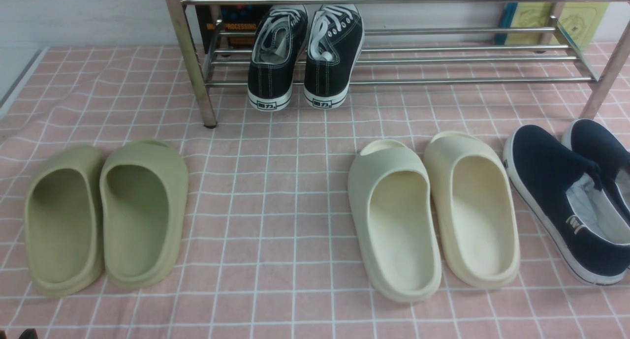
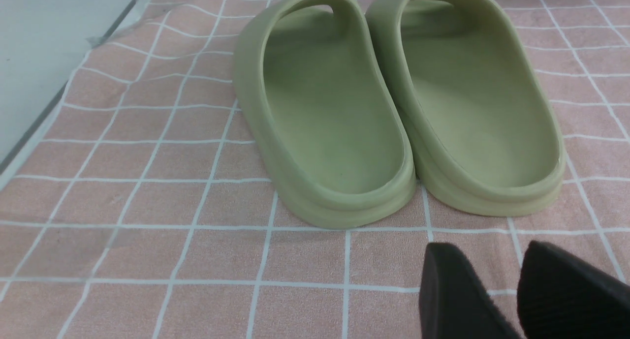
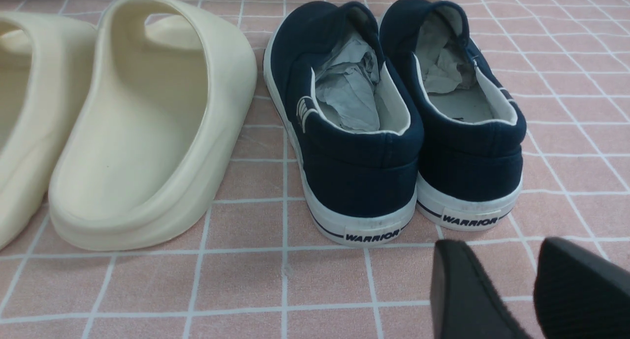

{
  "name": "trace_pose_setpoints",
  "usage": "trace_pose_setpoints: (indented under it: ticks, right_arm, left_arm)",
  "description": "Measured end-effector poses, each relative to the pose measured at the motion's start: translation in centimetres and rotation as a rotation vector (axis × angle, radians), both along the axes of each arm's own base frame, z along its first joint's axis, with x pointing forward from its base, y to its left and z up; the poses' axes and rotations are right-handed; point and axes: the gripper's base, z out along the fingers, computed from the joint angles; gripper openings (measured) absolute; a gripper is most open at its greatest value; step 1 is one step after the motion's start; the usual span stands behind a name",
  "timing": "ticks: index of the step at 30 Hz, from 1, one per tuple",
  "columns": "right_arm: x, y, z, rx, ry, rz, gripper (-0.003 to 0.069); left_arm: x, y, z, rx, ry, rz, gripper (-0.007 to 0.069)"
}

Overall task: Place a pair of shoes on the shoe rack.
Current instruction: Use the right arm to grab the shoe closest to it

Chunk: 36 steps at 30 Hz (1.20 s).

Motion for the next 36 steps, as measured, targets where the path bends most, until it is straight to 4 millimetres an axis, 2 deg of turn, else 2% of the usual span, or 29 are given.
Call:
trace_pose_setpoints:
  ticks: [30,36]
  right_arm:
    - [0.00,0.12,-0.01,0.039,-0.001,0.003,0.0240]
    - [0.02,0.64,0.00,0.197,-0.006,0.016,0.0240]
  left_arm:
    - [0.00,0.00,0.00,0.000,0.000,0.000,0.0239]
    - [0.00,0.00,0.00,0.000,0.000,0.000,0.0239]
